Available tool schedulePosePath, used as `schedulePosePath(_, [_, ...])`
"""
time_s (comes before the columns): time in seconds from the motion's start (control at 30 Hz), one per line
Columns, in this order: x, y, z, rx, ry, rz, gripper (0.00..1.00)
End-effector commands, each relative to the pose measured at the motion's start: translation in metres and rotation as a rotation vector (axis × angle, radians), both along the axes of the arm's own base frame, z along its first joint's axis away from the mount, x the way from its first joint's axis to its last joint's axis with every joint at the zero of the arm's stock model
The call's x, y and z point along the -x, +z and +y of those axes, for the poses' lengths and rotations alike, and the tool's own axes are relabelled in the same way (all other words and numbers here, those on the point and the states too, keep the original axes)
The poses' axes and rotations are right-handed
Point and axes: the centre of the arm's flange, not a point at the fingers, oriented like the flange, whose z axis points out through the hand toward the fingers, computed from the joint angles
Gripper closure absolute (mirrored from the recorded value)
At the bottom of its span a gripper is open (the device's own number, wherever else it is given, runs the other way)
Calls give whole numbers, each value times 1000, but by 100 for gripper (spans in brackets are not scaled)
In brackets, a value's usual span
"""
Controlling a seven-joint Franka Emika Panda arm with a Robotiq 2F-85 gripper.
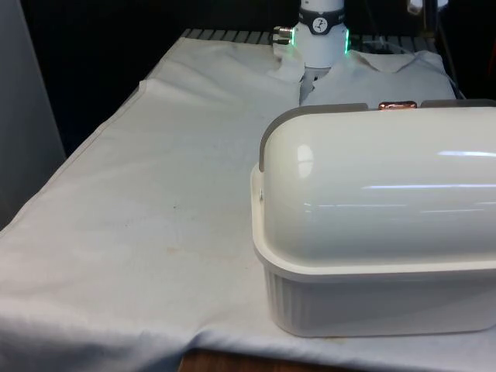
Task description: Open the lid, then close it.
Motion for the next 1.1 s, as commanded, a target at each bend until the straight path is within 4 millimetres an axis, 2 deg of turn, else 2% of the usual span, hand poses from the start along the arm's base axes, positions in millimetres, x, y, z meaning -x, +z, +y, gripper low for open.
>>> schedulePosePath(0.0, [0,8,-1,1,-2,2,100])
schedulePosePath(0.27, [-5,34,0,-1,-2,6,100])
schedulePosePath(0.53, [-9,48,0,1,-5,39,100])
schedulePosePath(1.07, [-19,48,1,24,-6,126,100])
